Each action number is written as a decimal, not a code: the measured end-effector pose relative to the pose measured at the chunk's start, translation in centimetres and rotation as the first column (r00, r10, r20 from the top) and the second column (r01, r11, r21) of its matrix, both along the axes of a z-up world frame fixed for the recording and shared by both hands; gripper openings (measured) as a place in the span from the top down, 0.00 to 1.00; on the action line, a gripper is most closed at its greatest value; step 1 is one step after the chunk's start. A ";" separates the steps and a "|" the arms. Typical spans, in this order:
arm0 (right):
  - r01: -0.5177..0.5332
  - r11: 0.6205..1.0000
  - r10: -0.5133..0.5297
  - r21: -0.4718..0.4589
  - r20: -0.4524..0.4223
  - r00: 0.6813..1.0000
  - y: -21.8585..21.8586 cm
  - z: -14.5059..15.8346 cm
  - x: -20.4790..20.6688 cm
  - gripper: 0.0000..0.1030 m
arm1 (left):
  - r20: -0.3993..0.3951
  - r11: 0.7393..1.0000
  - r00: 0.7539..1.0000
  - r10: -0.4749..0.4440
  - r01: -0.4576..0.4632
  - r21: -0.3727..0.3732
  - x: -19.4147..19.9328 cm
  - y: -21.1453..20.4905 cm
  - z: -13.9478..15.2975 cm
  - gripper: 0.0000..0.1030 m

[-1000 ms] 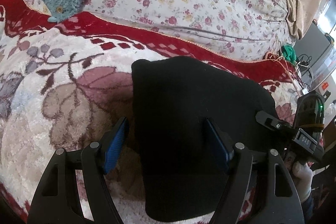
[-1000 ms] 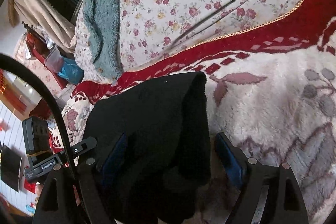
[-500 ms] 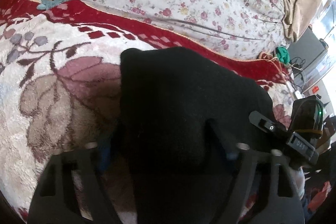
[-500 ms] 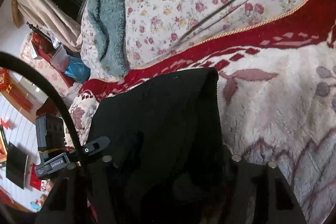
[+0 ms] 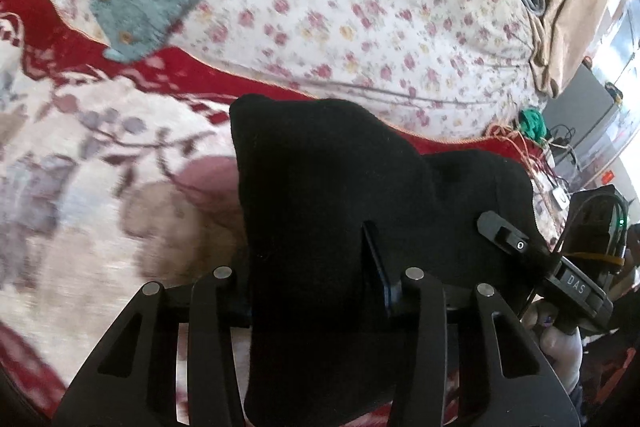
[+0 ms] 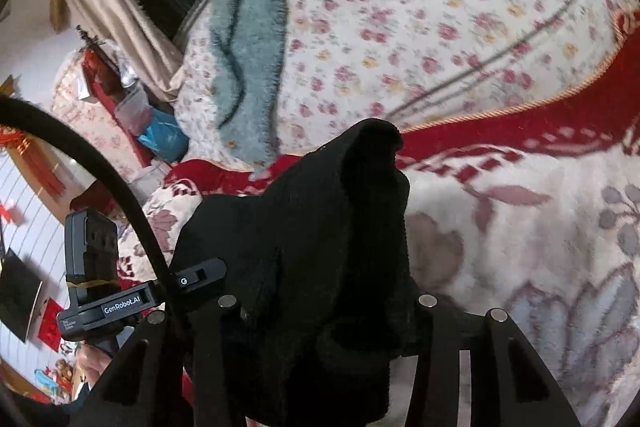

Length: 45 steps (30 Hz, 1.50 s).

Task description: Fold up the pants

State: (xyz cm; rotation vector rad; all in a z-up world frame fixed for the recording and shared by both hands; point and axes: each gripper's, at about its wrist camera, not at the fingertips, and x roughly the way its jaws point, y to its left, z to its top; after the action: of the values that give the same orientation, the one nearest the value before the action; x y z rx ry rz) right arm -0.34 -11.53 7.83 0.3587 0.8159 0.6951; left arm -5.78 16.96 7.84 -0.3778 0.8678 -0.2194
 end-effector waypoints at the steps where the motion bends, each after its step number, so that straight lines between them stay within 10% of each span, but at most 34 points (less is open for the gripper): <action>1: -0.013 1.000 0.013 0.005 0.003 1.000 0.9 0.2 0.0 0.57 | 0.002 1.000 1.000 0.010 -0.010 0.005 -0.2 0.5 0.3 0.59; 21: -0.201 0.978 0.205 0.058 -0.077 0.976 19.3 -1.8 2.8 0.57 | -0.005 0.956 0.959 0.283 -0.281 0.079 -3.0 16.2 0.1 0.59; 35: -0.208 0.978 0.199 -0.032 -0.184 0.963 22.4 -6.9 6.0 0.46 | -0.069 0.930 0.929 0.365 -0.360 0.072 -1.6 19.4 -4.3 0.48; 45: -0.157 0.979 0.156 -0.133 -0.022 0.988 19.9 -1.9 4.0 0.46 | -0.023 0.902 0.914 0.405 -0.395 0.174 -1.9 18.7 -3.8 0.37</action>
State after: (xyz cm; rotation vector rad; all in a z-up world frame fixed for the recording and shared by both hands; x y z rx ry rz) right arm 3.67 8.38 5.88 0.1778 0.9034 0.7805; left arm -7.72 35.70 4.08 -0.3994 0.8399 0.2471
